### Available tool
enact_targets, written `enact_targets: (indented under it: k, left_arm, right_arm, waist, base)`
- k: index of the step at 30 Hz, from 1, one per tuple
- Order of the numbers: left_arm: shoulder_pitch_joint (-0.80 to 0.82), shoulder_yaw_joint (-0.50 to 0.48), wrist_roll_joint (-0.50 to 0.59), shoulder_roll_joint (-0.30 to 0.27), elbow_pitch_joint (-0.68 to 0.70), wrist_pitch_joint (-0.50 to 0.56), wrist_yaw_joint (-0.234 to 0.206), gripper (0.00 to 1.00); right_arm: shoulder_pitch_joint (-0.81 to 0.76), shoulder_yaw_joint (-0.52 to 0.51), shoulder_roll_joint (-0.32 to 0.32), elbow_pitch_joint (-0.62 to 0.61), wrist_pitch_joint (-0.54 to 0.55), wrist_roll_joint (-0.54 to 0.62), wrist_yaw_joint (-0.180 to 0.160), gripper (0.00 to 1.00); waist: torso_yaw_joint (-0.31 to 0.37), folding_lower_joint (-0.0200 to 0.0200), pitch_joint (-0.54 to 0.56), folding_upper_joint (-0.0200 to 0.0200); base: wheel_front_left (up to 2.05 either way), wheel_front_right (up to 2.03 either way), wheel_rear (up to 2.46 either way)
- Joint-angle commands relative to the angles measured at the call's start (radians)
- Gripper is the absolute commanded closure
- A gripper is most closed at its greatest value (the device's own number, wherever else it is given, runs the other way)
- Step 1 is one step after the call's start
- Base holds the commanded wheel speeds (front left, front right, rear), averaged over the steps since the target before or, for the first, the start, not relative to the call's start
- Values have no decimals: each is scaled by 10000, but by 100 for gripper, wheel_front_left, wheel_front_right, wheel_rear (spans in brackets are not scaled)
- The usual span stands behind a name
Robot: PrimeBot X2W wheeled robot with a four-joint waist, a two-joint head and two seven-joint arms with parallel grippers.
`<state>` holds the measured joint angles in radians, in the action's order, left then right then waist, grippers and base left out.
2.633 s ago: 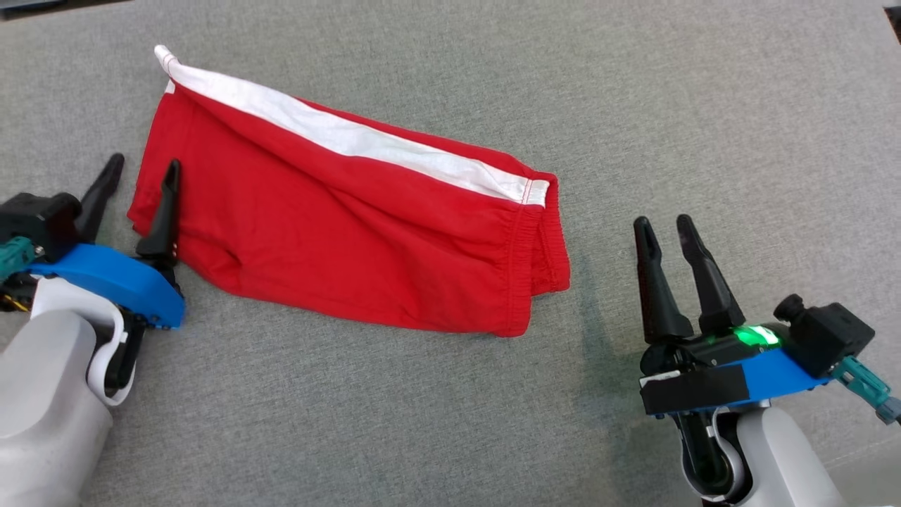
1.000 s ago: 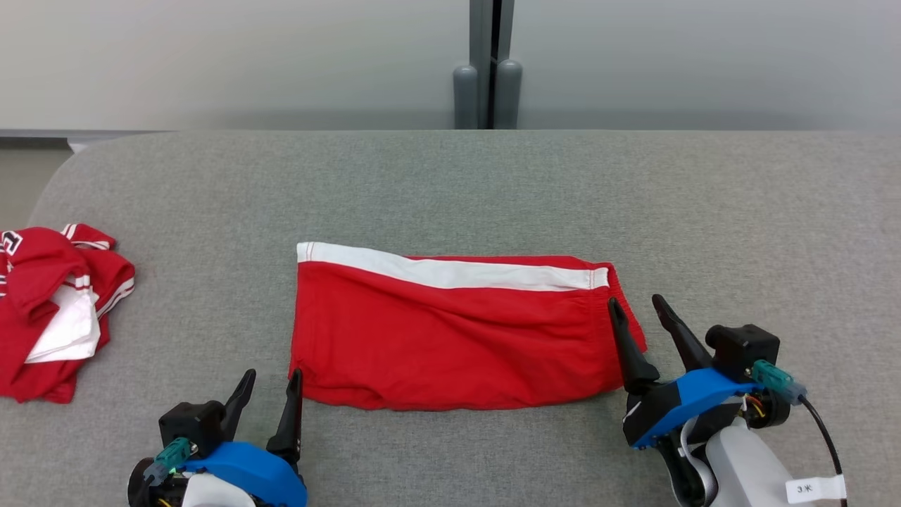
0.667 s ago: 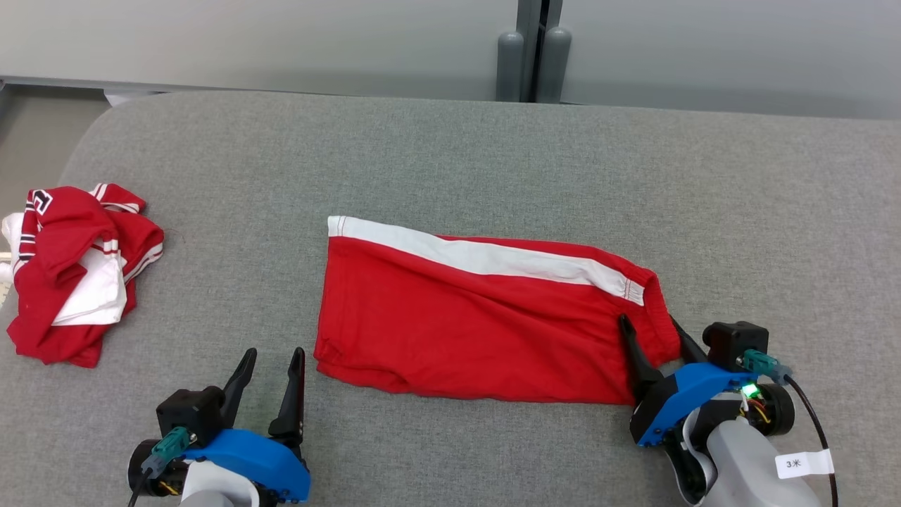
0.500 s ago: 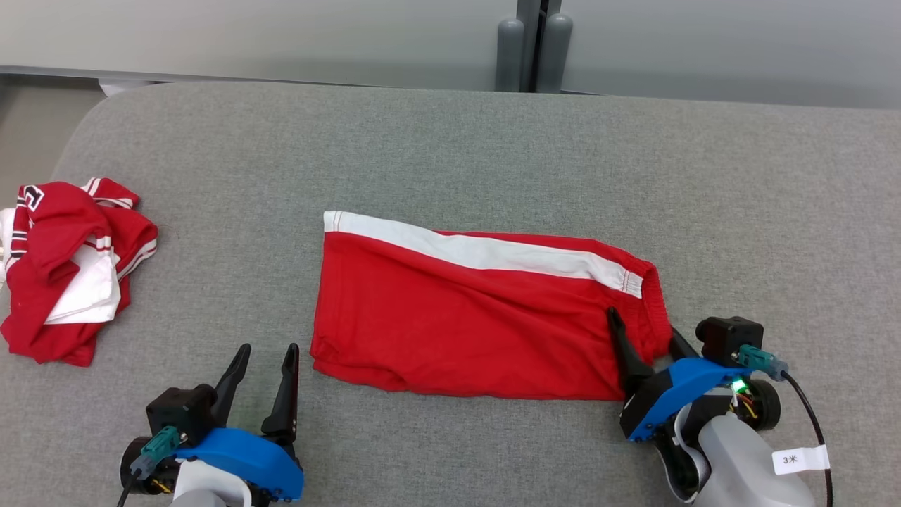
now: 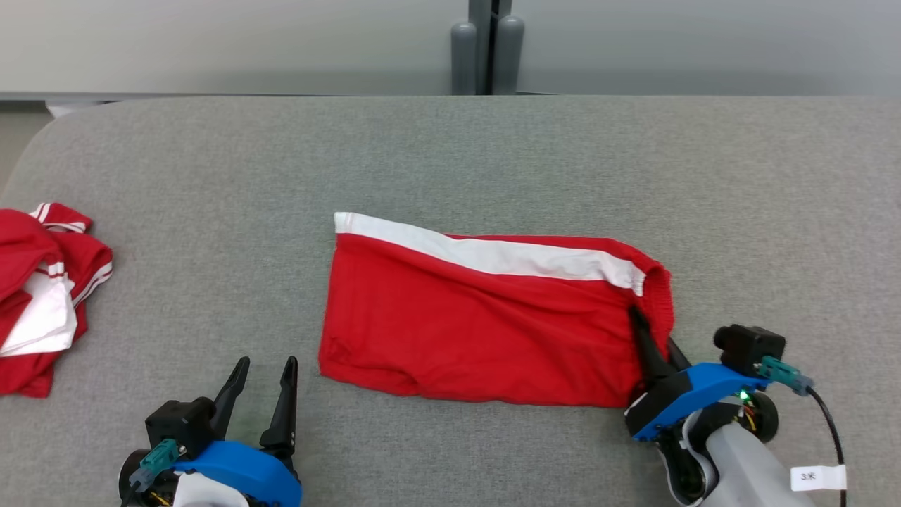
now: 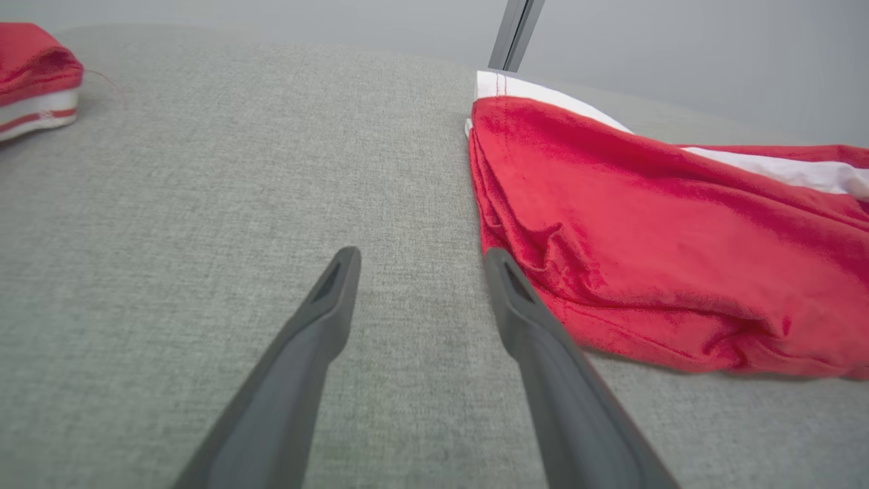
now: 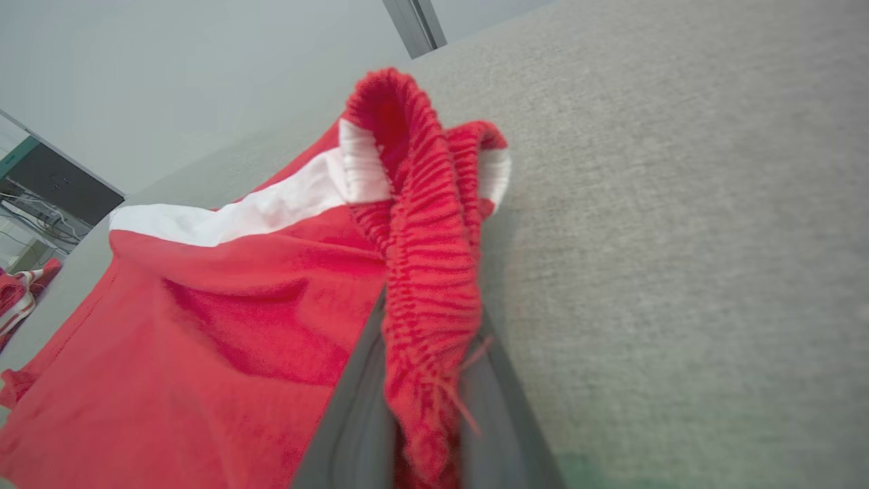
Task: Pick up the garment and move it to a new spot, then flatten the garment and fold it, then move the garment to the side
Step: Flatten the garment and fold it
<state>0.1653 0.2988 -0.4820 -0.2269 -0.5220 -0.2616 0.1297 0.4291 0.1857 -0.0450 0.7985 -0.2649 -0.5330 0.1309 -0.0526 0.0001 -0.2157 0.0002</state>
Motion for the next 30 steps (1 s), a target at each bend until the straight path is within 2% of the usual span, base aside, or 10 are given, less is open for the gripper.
enact_targets:
  k: [1,4,6,11,16,23,24,25,30]
  left_arm:
    - [-63,-53,45,-21,-12,-44,15,0]
    - [-152,-31,84,54,-45,-44,15,0]
    - [-143,-9,132,91,-69,-44,15,0]
    - [-19,237,125,285,-194,-44,15,0]
    - [120,545,78,419,-340,-43,14,0]
    - [285,924,-120,487,-586,-44,14,0]
    - [273,944,-140,482,-616,-44,14,0]
    - [283,932,-186,464,-650,-43,14,0]
    - [304,687,-156,389,-695,-43,15,0]
  right_arm:
    - [-186,-152,-105,-31,10,90,-3,100]
    - [-267,-498,-71,-452,3,449,-1,100]
    - [-290,-320,-66,-755,3,523,-1,100]
    - [-4,1145,-59,-1301,4,-414,0,100]
    - [622,2689,-74,-1113,3,-1751,-1,100]
    - [1963,3416,-73,558,6,-2342,0,100]
    - [2117,3497,-80,767,6,-2372,0,61]
    - [2302,3614,-76,878,3,-2390,0,1]
    - [2691,3698,-86,885,4,-2188,0,0]
  waist:
    - [93,-1,74,-2]
    - [251,-1,172,-2]
    - [289,-1,220,-2]
    - [-80,-1,319,-2]
    - [-1085,-1,381,-2]
    - [-2789,-1,314,-2]
    - [-2950,-1,309,-2]
    - [-3093,-1,296,-2]
    - [-3253,-1,290,-2]
  base:
    - [0,0,0]
    - [0,0,0]
    - [0,0,0]
    - [0,0,0]
    - [0,0,0]
    - [0,0,0]
    - [0,0,0]
    - [0,0,0]
    - [0,0,0]
